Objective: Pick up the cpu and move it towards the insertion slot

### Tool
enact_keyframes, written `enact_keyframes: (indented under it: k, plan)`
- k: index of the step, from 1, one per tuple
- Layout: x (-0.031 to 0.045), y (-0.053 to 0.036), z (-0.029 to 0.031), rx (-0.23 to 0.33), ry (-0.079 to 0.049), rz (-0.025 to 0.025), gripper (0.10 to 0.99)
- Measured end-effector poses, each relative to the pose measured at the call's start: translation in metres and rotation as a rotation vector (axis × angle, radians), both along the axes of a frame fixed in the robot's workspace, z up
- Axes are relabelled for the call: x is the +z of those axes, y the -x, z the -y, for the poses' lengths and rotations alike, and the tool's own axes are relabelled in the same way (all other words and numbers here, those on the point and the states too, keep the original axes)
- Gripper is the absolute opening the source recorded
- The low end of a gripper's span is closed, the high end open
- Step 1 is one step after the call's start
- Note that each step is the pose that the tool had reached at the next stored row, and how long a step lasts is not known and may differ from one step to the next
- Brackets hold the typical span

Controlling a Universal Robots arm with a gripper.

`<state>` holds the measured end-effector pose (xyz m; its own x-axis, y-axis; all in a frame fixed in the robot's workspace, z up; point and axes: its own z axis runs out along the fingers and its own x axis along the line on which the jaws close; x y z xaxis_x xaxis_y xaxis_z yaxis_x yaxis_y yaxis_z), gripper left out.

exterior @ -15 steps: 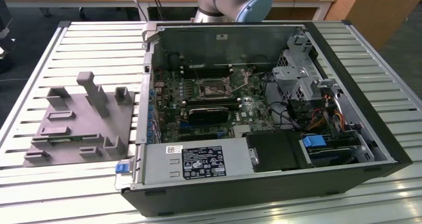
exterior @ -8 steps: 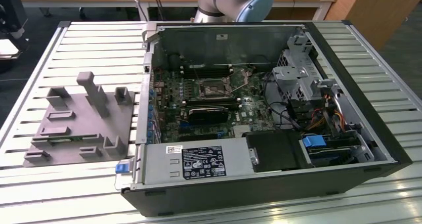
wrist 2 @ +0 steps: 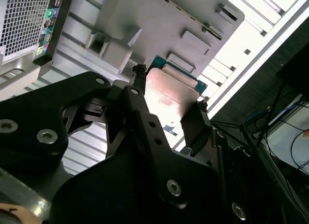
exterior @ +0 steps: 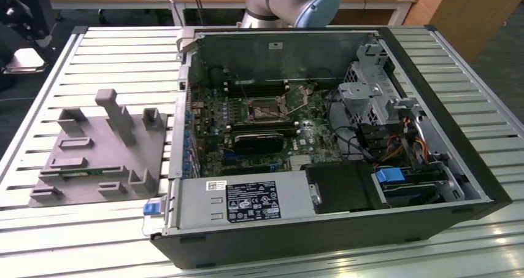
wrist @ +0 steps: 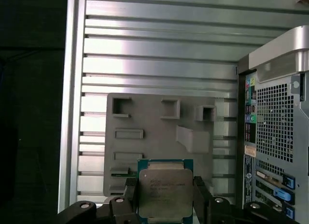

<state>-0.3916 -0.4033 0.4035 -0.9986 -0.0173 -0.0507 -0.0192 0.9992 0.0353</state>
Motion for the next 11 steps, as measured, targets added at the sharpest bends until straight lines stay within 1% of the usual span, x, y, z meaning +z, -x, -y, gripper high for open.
enact_keyframes:
  k: [11]
  plan:
    - [0.0000, -0.0383, 0.0000, 0.000, 0.000, 0.0000, 0.541]
